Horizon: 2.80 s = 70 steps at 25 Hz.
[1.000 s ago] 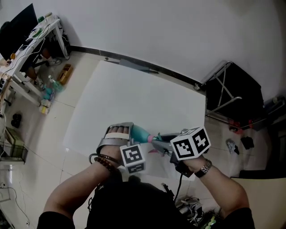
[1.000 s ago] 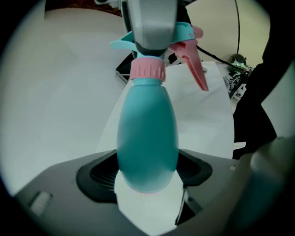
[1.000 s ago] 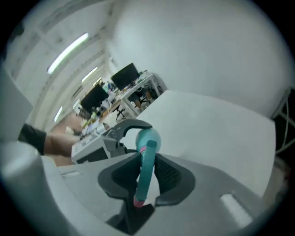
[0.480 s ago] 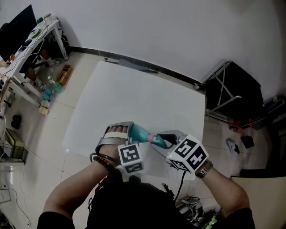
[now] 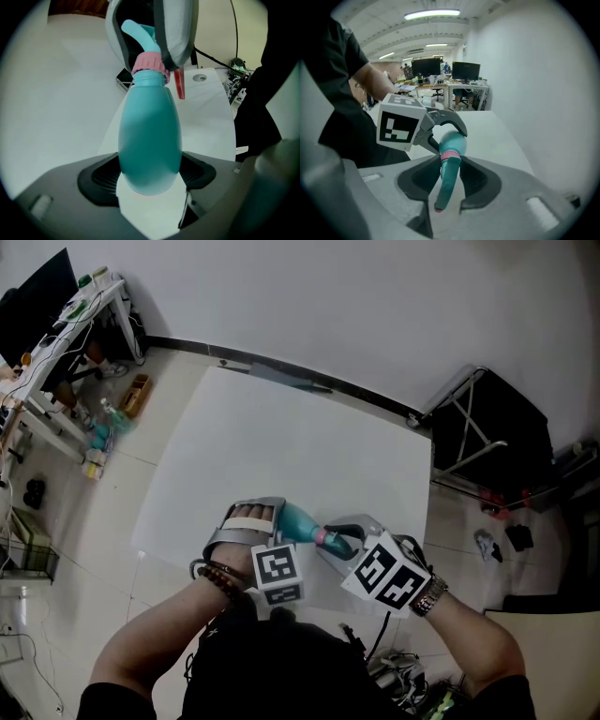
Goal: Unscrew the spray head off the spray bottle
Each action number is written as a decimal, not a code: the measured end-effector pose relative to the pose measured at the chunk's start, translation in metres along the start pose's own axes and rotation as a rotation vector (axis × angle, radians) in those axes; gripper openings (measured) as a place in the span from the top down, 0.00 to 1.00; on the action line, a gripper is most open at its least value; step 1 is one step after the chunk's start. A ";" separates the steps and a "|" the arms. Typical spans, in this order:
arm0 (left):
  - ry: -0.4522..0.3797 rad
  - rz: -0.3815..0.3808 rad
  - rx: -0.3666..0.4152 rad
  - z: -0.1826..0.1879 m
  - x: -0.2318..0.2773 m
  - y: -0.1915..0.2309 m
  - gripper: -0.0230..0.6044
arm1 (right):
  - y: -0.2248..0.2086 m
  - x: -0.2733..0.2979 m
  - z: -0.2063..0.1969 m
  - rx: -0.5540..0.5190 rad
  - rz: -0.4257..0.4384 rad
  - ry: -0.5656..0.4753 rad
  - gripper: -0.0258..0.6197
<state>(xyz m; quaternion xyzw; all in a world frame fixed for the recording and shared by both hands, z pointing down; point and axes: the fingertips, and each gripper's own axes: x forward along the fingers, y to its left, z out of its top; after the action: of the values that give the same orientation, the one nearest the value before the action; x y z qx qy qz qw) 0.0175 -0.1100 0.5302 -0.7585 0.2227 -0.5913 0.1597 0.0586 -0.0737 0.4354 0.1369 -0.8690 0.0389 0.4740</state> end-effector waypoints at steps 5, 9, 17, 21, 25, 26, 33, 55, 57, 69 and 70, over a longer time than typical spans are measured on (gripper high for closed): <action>0.020 -0.040 0.034 0.000 0.002 -0.012 0.31 | 0.013 0.007 -0.010 -0.413 -0.099 0.164 0.78; 0.043 -0.082 0.044 0.001 0.003 -0.020 0.31 | 0.019 0.011 -0.018 -0.716 -0.174 0.296 0.78; 0.070 -0.009 0.054 -0.005 0.000 -0.012 0.31 | 0.002 0.013 -0.018 0.230 0.101 0.140 0.78; 0.081 0.071 0.105 -0.007 0.002 -0.004 0.31 | -0.002 0.014 -0.019 0.900 0.335 0.009 0.77; 0.021 0.045 0.051 -0.003 0.002 -0.007 0.31 | -0.005 0.012 -0.015 1.078 0.403 -0.114 0.77; 0.005 0.025 0.028 -0.003 0.002 -0.009 0.31 | -0.006 0.011 -0.014 1.050 0.389 -0.126 0.76; -0.084 -0.092 -0.116 0.004 0.002 -0.020 0.31 | -0.014 -0.012 0.005 0.767 0.314 -0.203 0.65; -0.055 -0.313 -0.075 0.014 -0.002 -0.063 0.31 | 0.031 0.000 -0.028 -0.706 -0.024 0.249 0.79; -0.044 -0.321 -0.069 0.013 -0.001 -0.066 0.31 | 0.034 0.002 -0.031 -0.827 -0.045 0.295 0.79; 0.062 0.005 0.031 -0.005 0.003 -0.020 0.35 | 0.007 0.010 -0.026 0.419 0.188 0.183 0.79; 0.072 0.042 0.049 -0.006 0.001 -0.015 0.35 | 0.006 0.011 -0.028 0.591 0.238 0.156 0.79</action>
<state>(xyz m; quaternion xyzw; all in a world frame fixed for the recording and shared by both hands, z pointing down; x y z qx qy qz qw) 0.0142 -0.0979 0.5404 -0.7276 0.2298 -0.6201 0.1825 0.0738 -0.0651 0.4601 0.1626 -0.7910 0.3547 0.4712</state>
